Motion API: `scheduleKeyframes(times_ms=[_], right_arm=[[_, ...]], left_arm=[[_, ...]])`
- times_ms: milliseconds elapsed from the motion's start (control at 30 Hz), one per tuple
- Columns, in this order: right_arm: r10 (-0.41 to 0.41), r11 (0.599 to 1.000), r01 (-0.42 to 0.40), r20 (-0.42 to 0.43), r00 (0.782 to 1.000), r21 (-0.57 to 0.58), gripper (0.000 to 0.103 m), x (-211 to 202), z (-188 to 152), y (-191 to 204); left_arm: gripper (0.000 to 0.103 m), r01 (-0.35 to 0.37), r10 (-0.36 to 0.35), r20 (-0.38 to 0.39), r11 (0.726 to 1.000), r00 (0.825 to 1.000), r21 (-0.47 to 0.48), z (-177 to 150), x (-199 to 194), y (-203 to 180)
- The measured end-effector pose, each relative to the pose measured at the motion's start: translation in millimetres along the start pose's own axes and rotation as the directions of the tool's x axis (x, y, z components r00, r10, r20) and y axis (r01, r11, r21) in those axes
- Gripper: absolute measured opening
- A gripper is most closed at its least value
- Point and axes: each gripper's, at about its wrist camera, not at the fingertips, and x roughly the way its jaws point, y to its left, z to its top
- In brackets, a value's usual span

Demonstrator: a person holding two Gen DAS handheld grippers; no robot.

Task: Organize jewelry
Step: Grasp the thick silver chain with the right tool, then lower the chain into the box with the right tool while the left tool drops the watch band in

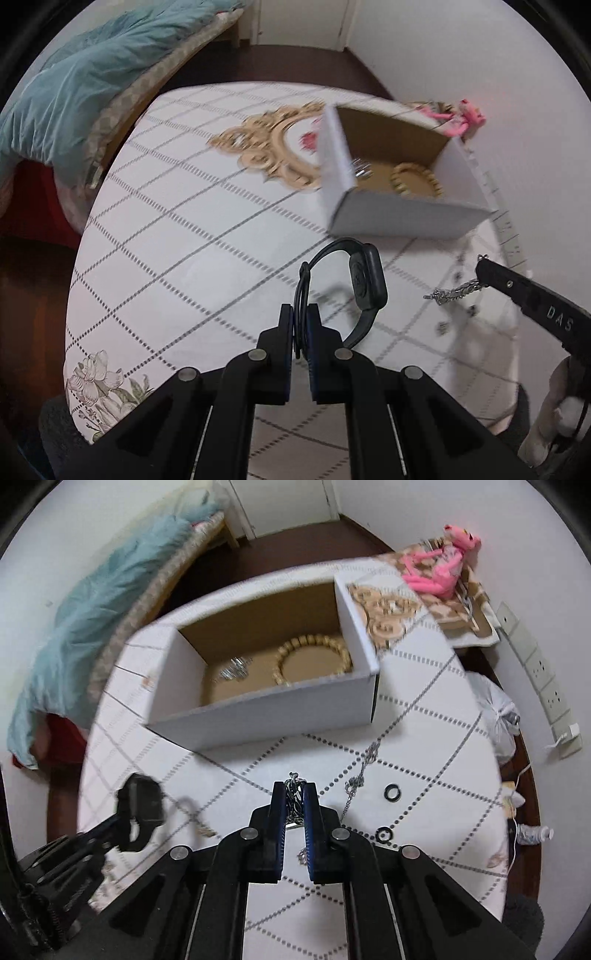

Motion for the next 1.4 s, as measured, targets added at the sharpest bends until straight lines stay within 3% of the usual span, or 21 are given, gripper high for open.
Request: scheduleKeyframes(times_ms=[167,367,600,867,900,933,1000,1033,1067,1167,1233,1300,1333,1367,1400], right_arm=[[0.043,0.999,-0.042,0.083,0.996,-0.018,0.009,-51.2,21.4,1.1],[0.095,0.995,-0.092,0.156,0.983,-0.023,0.009,-87.7,74.7,3.1],[0.106,0.994,-0.105,0.07,0.992,-0.027,0.009,-48.3,132.4,-3.4],[0.098,0.995,-0.101,-0.088,0.991,-0.028,0.009,17.6,155.6,-13.6],[0.104,0.994,-0.107,-0.112,0.988,-0.029,0.009,24.3,157.9,-14.0],[0.096,0.994,-0.101,-0.131,0.987,-0.034,0.01,29.9,159.3,-13.5],[0.094,0.994,-0.102,-0.162,0.982,-0.044,0.01,37.0,160.1,-12.8],[0.087,0.994,-0.097,-0.17,0.982,-0.057,0.011,38.3,159.3,-11.3],[0.074,0.994,-0.087,-0.174,0.982,-0.069,0.017,39.2,158.8,-10.1],[0.06,0.995,-0.072,-0.153,0.986,-0.072,0.063,33.8,158.0,-9.8],[0.026,0.996,-0.036,-0.122,0.992,-0.086,0.066,26.2,156.1,-9.8],[-0.032,0.994,0.022,-0.101,0.994,-0.105,0.068,20.7,152.0,-9.8],[-0.057,0.992,0.046,-0.091,0.994,-0.117,0.073,18.6,148.9,-9.5],[-0.078,0.99,0.066,-0.087,0.993,-0.126,0.088,17.9,146.8,-9.8],[-0.113,0.985,0.101,-0.081,0.99,-0.137,0.095,17.4,141.4,-10.2]], left_arm=[[0.004,0.064,-0.066,0.062,0.997,0.996,0.029,26.9,-32.5,-22.7],[0.004,0.121,-0.126,0.098,0.991,0.987,0.059,75.9,-45.9,-43.3],[0.005,0.143,-0.143,-0.007,0.988,0.99,0.063,120.3,-2.9,-49.9],[0.016,0.119,-0.118,-0.152,0.993,0.981,-0.007,142.2,42.8,-48.9],[0.031,0.103,-0.103,-0.155,0.995,0.983,-0.006,143.9,44.2,-49.2],[0.056,0.094,-0.095,-0.147,0.995,0.985,-0.008,145.4,43.8,-48.5],[0.085,0.091,-0.093,-0.119,0.996,0.989,-0.017,147.3,39.0,-47.1],[0.086,0.086,-0.087,-0.102,0.996,0.991,-0.017,147.9,35.3,-46.3],[0.086,0.075,-0.076,-0.098,0.997,0.992,-0.015,149.5,34.1,-45.0],[0.087,0.03,-0.03,-0.089,1.0,0.996,-0.009,151.7,31.2,-40.7],[0.101,-0.023,0.023,-0.061,1.0,0.998,-0.003,150.0,26.6,-36.2],[0.102,-0.056,0.056,-0.031,0.998,0.998,0.004,147.1,23.0,-32.9],[0.102,-0.085,0.085,-0.012,0.996,0.996,0.008,143.6,20.3,-30.8],[0.102,-0.103,0.103,0.001,0.995,0.995,0.009,141.4,19.3,-29.1],[0.102,-0.124,0.124,0.016,0.992,0.992,0.011,138.0,17.8,-27.7]])
